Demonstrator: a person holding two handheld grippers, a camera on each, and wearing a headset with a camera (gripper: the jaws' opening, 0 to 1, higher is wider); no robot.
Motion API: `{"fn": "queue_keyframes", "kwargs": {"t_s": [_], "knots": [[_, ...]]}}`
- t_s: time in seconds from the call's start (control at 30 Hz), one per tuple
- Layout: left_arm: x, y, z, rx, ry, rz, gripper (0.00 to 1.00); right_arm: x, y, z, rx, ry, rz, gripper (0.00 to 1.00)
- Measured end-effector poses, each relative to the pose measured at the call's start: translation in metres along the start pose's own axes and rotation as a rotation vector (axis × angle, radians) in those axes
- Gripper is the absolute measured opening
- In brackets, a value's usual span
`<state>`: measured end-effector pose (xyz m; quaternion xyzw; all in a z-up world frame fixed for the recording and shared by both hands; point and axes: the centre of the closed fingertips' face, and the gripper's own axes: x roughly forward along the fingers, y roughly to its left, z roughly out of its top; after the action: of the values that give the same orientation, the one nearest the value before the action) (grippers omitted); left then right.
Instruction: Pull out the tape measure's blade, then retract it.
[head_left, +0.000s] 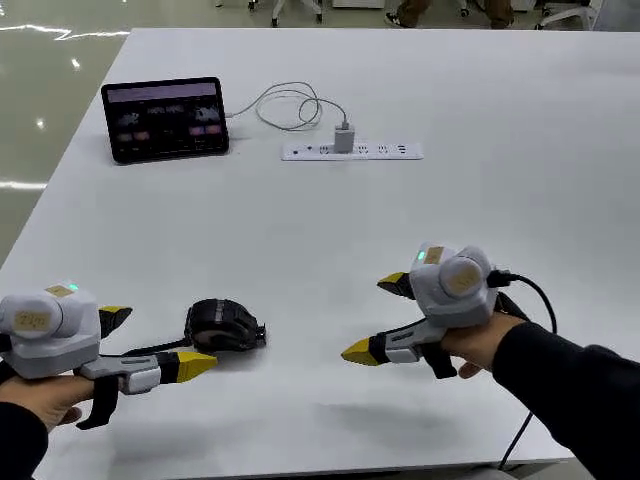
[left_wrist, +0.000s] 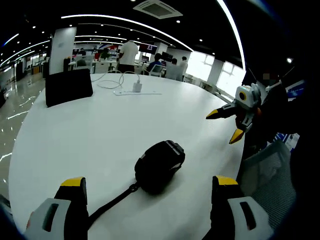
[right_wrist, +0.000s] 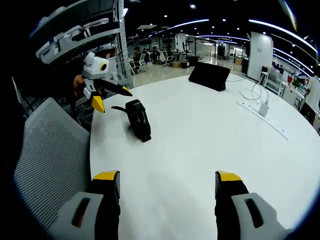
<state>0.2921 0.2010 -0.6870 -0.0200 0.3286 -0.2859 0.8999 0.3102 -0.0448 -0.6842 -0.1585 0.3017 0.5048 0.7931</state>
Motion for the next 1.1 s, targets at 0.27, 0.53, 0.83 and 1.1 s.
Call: {"fn": "queue_keyframes", "kwargs": {"t_s": [0.27, 0.53, 0.83, 1.1], "knots": [[-0.014, 0.008, -0.005, 0.013, -0.004, 0.022, 1.00, -0.036, -0.005, -0.026, 0.070, -0.030, -0.038, 0.85], [-0.028, 0.011, -0.018, 0.037, 0.049, 0.008, 1.00, -0.065, -0.020, -0.058, 0.105, -0.026, -0.134, 1.00], [-0.041, 0.015, -0.020, 0.045, 0.048, 0.015, 1.00, -0.099, -0.032, -0.081, 0.133, -0.033, -0.210, 1.00], [-0.049, 0.018, -0.023, 0.029, 0.030, 0.024, 1.00, -0.111, -0.023, -0.107, 0.122, 0.013, -0.221, 1.00]]}}
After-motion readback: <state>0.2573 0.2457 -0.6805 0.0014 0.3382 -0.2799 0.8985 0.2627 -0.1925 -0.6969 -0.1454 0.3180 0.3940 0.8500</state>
